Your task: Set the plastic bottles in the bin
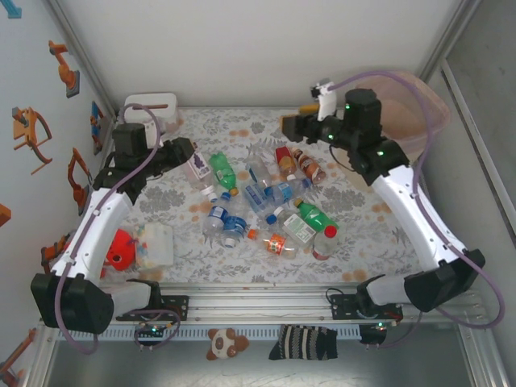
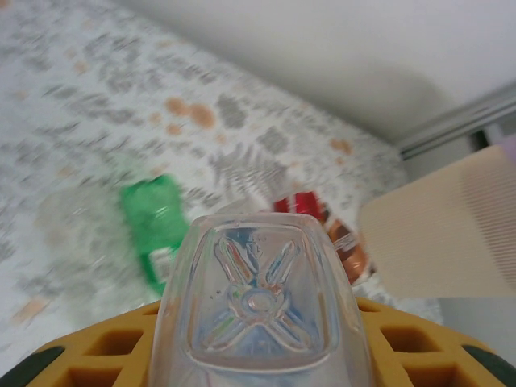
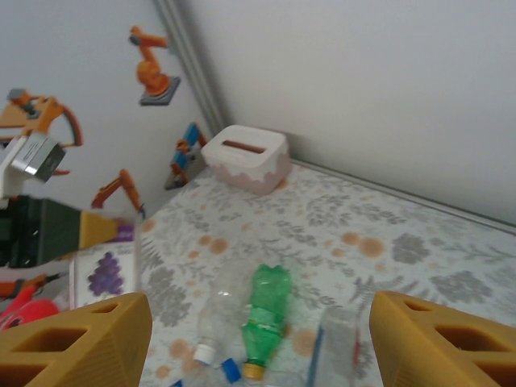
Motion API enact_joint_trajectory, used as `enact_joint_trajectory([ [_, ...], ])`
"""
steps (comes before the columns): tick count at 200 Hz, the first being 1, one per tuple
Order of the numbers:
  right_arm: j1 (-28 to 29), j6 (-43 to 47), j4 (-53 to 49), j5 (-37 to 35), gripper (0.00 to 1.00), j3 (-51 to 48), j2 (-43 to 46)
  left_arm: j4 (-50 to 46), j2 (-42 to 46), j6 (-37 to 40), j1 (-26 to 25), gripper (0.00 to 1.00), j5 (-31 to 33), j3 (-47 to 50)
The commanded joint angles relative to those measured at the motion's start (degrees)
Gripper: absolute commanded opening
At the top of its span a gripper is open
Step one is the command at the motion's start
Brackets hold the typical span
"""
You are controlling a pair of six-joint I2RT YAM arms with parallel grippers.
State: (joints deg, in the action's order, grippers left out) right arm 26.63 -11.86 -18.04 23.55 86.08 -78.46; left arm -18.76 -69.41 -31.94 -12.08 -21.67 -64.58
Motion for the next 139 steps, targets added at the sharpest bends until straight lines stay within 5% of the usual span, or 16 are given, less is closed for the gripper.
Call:
enact_joint_trajectory([
  [1,4.90,0.66,5.37,0.07,0.70,-0.07,-1.69,9.75,-1.10,-0.34,-1.97,0.37,-3.81,-3.75],
  [59,13.53,2.75,3.74,-1.91,0.72,4.13,-7.50,10.85,-6.73,0.16,-6.12,0.37,-4.35,-10.75],
  [139,16.78,3.97,0.58,-0.14,0.84,14.28,-18.08,12.15,-6.95,-1.23,-7.30,0.38,-5.34,-12.34],
])
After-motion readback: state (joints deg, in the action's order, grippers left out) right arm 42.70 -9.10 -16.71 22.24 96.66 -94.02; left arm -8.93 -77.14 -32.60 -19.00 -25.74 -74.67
